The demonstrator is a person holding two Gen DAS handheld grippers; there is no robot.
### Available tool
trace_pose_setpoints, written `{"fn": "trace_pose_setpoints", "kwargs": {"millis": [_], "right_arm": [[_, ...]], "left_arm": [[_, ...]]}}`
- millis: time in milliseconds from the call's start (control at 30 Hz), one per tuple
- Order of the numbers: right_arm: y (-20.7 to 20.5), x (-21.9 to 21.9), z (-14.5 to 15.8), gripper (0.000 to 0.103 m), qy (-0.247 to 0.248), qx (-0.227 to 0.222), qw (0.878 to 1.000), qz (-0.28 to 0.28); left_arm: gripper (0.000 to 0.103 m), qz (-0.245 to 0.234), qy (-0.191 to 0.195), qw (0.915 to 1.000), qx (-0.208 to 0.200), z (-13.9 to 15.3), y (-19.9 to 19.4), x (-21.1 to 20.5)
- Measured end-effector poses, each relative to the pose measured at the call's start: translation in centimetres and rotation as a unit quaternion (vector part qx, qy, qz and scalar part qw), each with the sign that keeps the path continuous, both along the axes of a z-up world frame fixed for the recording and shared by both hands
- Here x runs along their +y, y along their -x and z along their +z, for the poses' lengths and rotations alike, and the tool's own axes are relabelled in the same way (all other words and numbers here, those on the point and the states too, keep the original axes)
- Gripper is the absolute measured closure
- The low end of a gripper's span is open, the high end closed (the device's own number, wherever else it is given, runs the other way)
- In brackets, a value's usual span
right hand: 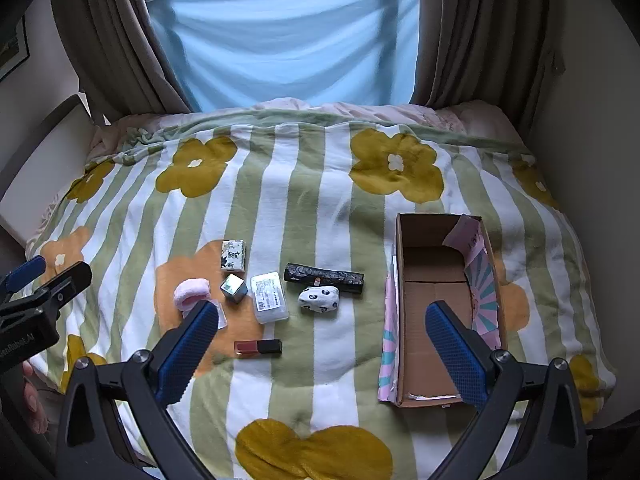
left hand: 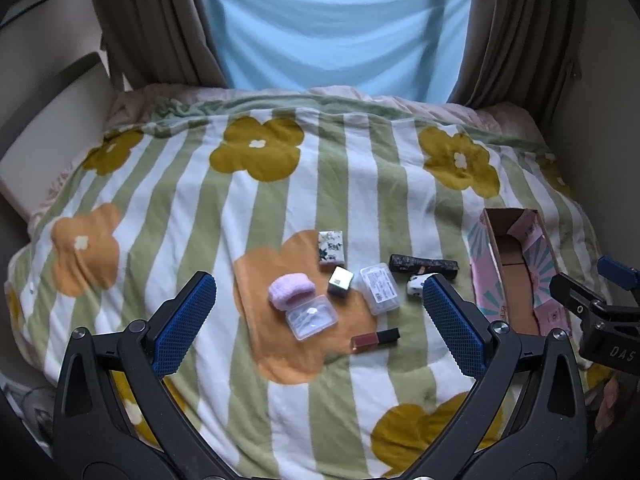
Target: Organize objects
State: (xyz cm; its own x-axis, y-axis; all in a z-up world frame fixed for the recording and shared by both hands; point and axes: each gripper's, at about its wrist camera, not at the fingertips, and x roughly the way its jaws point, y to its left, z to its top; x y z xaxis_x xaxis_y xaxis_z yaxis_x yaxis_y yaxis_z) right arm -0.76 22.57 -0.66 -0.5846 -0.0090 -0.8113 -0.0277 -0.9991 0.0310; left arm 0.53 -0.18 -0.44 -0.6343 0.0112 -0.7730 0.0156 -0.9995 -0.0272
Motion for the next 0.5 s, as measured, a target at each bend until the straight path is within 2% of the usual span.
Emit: {"fn": "trace_pose_setpoints", "kwargs": {"millis": [300,500], "right_arm": [[0.20,-0.18,-0.15,0.001,0.000,0.000,1.000,0.005],[0.12,-0.25,-0.22,0.001,0.001,0.001,1.000,0.004]], "left_arm": [[0.001,0.008,-0.028,0.9995,-0.008,-0.13,0.36,-1.02],[0.001,0.011,-0.020,0.9997,-0.011,-0.20,0.70,-0.92]]}}
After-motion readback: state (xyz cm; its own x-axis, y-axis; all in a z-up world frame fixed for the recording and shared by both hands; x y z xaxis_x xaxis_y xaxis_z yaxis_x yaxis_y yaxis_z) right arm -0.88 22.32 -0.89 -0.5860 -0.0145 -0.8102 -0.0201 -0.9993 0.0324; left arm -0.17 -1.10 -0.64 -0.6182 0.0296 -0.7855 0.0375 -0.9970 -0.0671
